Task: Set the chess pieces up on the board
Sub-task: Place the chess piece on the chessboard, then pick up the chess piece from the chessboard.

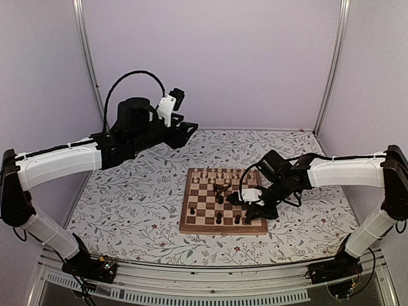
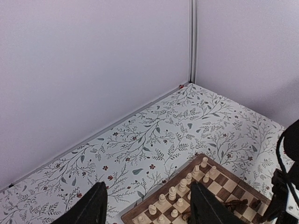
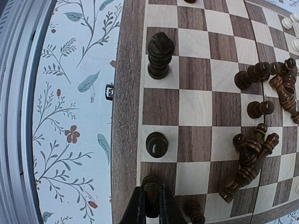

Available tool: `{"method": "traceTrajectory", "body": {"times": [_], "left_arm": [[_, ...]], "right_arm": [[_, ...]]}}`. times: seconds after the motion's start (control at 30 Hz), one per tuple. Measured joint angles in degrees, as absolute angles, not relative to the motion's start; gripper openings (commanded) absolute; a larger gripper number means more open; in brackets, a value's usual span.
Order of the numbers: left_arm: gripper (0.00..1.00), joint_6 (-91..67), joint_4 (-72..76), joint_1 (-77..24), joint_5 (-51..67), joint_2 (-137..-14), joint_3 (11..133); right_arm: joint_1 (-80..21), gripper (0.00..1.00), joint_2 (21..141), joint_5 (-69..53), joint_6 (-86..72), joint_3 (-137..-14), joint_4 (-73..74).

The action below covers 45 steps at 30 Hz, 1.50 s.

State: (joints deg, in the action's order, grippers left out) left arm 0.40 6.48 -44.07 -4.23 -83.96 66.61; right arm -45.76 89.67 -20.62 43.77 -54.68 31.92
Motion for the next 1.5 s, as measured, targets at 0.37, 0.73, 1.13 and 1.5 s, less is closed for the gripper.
{"method": "traceTrajectory", "body": {"times": [0.37,0.73,1.13,1.5], "left_arm": [[0.63,0.4,6.48,-44.07,-3.64,-83.96,66.61],[0.64,0.4,6.28,-44.07,-3.46,-83.96,66.61],[0.49,-2.74,-4.97,-45.25,-8.64,-89.47,75.35],[0.59,-6.92,-14.41,-44.91,-8.47,-90.63,74.7]], "right_arm": [[-45.76,0.04,91.24,-19.7,43.72,-54.68,30.89],[-45.74,0.34,91.9,-19.77,43.38,-55.11,31.27],[-40.64,0.37,87.37,-21.54,41.06,-65.78,33.98],[-39.11,0.41,98.96,-24.21,38.63,-76.49,31.83]]}}
